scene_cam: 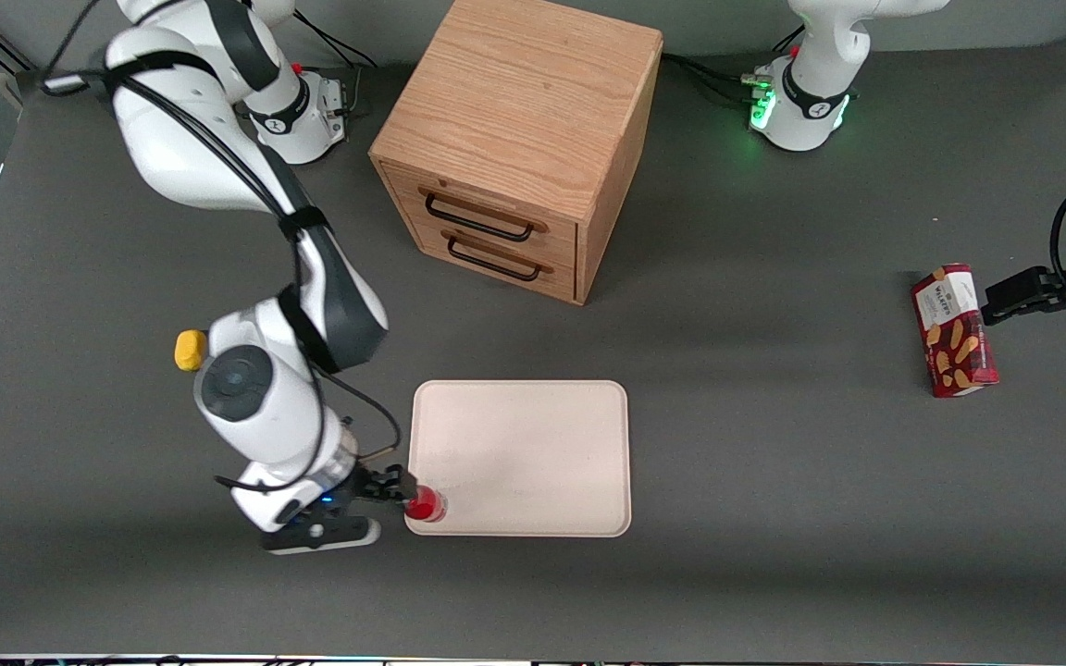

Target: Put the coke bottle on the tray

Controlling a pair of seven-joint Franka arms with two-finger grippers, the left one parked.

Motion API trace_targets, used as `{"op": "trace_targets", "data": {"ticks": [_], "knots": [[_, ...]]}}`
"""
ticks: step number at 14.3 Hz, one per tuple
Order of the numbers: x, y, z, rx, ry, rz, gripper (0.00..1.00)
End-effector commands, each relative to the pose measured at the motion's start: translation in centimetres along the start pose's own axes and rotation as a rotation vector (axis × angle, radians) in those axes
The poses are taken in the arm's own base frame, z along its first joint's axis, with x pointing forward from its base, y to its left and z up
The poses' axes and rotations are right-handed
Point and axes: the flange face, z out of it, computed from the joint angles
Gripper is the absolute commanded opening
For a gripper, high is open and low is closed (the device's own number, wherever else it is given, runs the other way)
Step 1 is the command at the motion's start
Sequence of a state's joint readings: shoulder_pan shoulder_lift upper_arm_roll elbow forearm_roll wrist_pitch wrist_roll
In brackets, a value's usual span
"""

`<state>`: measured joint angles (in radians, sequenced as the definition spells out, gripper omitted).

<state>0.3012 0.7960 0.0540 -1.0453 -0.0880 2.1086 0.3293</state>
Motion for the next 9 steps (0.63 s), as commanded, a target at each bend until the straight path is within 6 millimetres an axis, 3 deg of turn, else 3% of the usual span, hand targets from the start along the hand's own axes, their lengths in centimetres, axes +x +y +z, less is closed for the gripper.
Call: {"op": "trace_targets", "data": {"ticks": [1, 4, 7, 9], "knots": [[-3.8, 4.3, -7.5, 0.005, -0.039, 0.119, 1.0], [-7.2, 9.8, -14.0, 0.009, -0.114, 0.213, 1.0], [-10.2, 13.8, -20.1, -0.024, -0.215, 0.242, 1.0], [-12.3, 16.9, -23.3, -0.021, -0.249, 0.215, 1.0]]}}
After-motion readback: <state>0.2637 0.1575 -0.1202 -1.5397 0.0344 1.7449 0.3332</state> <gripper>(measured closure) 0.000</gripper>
